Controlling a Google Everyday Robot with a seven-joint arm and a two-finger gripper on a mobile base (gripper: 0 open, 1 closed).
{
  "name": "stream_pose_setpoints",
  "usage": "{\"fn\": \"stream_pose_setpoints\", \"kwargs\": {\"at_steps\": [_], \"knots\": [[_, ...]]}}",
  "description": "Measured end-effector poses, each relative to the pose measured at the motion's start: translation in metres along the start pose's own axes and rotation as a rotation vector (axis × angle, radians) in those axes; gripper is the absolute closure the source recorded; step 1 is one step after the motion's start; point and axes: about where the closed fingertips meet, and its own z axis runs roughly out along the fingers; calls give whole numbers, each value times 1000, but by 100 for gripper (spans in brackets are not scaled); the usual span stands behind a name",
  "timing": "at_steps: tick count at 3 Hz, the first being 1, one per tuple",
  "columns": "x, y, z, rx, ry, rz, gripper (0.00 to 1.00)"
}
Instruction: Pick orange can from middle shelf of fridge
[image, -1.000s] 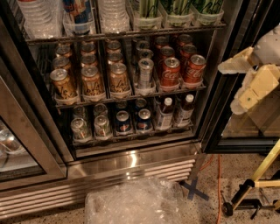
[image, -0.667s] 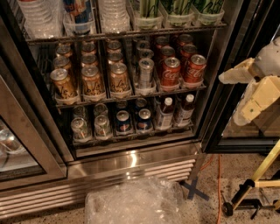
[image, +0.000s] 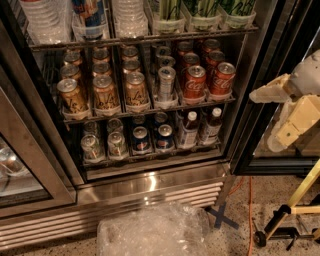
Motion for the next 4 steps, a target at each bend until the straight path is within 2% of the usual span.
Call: {"fn": "stream_pose_setpoints", "kwargs": {"at_steps": [2, 4], "knots": [[10, 2, 11, -42, 2, 23, 0], [13, 2, 10, 14, 56, 8, 0]]}}
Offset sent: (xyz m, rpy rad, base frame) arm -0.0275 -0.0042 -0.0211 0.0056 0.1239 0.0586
